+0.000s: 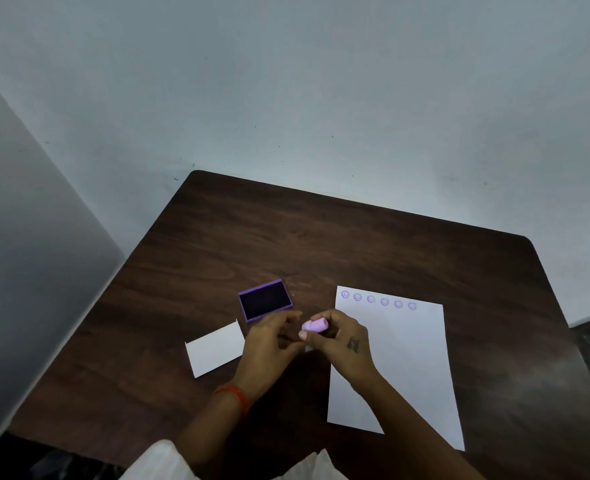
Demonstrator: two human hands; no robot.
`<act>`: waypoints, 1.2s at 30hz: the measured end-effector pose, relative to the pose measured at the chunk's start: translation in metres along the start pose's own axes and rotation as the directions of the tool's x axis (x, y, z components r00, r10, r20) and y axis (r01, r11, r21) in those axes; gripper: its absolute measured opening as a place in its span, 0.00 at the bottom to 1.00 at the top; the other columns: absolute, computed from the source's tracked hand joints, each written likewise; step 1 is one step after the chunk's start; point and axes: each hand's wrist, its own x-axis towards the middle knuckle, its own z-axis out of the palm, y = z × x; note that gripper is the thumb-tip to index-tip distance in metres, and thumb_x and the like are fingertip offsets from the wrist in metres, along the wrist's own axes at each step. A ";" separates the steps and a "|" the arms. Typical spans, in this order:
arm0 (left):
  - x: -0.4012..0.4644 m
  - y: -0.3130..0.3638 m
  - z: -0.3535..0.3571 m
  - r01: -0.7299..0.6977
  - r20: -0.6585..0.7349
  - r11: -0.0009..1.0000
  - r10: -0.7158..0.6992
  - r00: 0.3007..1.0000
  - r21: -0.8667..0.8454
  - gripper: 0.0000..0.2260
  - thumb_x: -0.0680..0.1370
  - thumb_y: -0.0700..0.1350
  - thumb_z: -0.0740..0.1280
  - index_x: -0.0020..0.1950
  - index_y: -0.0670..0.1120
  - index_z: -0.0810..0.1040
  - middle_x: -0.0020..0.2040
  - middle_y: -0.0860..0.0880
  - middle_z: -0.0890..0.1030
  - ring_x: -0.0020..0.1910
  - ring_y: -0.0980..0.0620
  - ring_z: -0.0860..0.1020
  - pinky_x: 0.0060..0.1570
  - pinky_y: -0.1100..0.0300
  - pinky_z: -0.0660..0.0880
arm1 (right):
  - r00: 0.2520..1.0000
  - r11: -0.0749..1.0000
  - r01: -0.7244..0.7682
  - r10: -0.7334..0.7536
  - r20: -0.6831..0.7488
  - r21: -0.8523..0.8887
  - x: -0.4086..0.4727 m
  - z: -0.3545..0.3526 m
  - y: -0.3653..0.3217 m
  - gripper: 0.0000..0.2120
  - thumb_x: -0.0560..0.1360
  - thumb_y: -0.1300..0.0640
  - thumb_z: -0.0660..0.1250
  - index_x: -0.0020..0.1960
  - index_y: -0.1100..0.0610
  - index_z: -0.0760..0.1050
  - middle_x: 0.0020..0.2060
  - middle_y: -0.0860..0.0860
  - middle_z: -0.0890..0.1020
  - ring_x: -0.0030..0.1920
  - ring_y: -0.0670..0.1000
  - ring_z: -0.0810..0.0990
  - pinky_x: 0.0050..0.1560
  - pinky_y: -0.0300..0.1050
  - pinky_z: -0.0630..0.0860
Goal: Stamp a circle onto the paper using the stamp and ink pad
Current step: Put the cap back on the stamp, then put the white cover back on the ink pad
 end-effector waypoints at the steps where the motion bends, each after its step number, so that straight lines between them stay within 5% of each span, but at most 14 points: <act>1: 0.001 -0.003 -0.002 0.033 0.000 0.999 -0.033 0.999 0.015 0.22 0.68 0.42 0.74 0.59 0.53 0.75 0.49 0.60 0.77 0.46 0.63 0.78 0.41 0.76 0.73 | 0.997 1.000 0.009 -0.011 -0.076 -0.028 0.003 0.005 0.001 0.05 0.69 0.49 0.69 0.37 0.48 0.76 0.32 0.41 0.78 0.35 0.43 0.78 0.38 0.30 0.71; 4: 0.003 -0.012 -0.011 0.094 0.008 0.992 -0.095 0.995 0.078 0.27 0.68 0.43 0.75 0.65 0.52 0.70 0.54 0.55 0.77 0.47 0.59 0.78 0.45 0.70 0.73 | 0.986 0.997 0.003 -0.016 -0.165 -0.076 0.012 0.019 0.010 0.13 0.72 0.48 0.58 0.32 0.51 0.74 0.28 0.43 0.74 0.31 0.44 0.73 0.36 0.32 0.67; 7: 0.002 -0.021 -0.024 0.101 0.004 0.989 -0.102 0.995 0.109 0.27 0.68 0.42 0.75 0.64 0.53 0.70 0.55 0.52 0.78 0.47 0.58 0.78 0.46 0.67 0.75 | 0.998 0.980 -0.051 0.043 -0.050 -0.191 0.018 0.023 0.022 0.14 0.77 0.53 0.60 0.42 0.60 0.78 0.38 0.55 0.82 0.36 0.46 0.75 0.36 0.30 0.68; 9: 0.000 -0.027 -0.033 0.110 -0.015 0.987 -0.109 0.994 0.118 0.27 0.68 0.43 0.75 0.64 0.52 0.71 0.55 0.52 0.79 0.47 0.57 0.78 0.48 0.64 0.77 | 0.997 0.968 -0.082 0.076 -0.032 -0.235 0.022 0.023 0.025 0.12 0.77 0.54 0.62 0.48 0.63 0.78 0.46 0.59 0.83 0.42 0.51 0.78 0.44 0.36 0.75; 11: -0.003 -0.033 -0.043 0.113 -0.033 0.983 -0.109 0.993 0.148 0.26 0.68 0.44 0.75 0.63 0.53 0.71 0.56 0.52 0.78 0.48 0.57 0.77 0.49 0.61 0.78 | 0.996 0.952 -0.085 0.091 0.007 -0.294 0.023 0.021 0.023 0.13 0.75 0.54 0.65 0.53 0.63 0.76 0.51 0.59 0.82 0.50 0.55 0.79 0.55 0.45 0.76; 16: -0.019 -0.052 -0.072 0.126 -0.150 0.961 -0.091 0.985 0.244 0.24 0.70 0.48 0.72 0.65 0.55 0.69 0.57 0.56 0.75 0.47 0.61 0.75 0.43 0.71 0.71 | 1.000 0.908 0.013 -0.020 -0.012 -0.419 0.014 0.019 0.005 0.18 0.71 0.48 0.69 0.56 0.58 0.75 0.56 0.55 0.80 0.56 0.56 0.78 0.57 0.47 0.75; 22: -0.042 -0.076 -0.106 0.316 -0.388 0.920 -0.211 0.897 0.231 0.24 0.73 0.43 0.69 0.67 0.43 0.67 0.62 0.41 0.73 0.48 0.51 0.75 0.51 0.57 0.72 | 0.977 0.935 0.157 -0.101 0.185 -0.319 0.002 0.059 -0.024 0.17 0.70 0.52 0.71 0.58 0.52 0.75 0.56 0.52 0.79 0.54 0.50 0.78 0.55 0.42 0.73; 27: -0.050 -0.081 -0.106 0.523 -0.274 0.842 -0.476 0.836 0.134 0.27 0.75 0.46 0.67 0.70 0.38 0.62 0.68 0.39 0.66 0.53 0.44 0.78 0.56 0.54 0.73 | 0.945 0.912 0.148 -0.016 0.327 -0.383 0.000 0.090 -0.029 0.23 0.72 0.54 0.70 0.64 0.55 0.70 0.62 0.54 0.76 0.59 0.53 0.76 0.62 0.51 0.75; 36: -0.046 -0.072 -0.088 0.521 -0.233 0.849 -0.492 0.839 0.087 0.17 0.76 0.45 0.65 0.64 0.41 0.73 0.64 0.40 0.73 0.63 0.45 0.69 0.64 0.54 0.68 | 0.944 0.902 0.165 -0.027 0.328 -0.399 -0.007 0.111 -0.028 0.22 0.72 0.54 0.68 0.66 0.53 0.70 0.64 0.53 0.73 0.62 0.52 0.74 0.64 0.49 0.73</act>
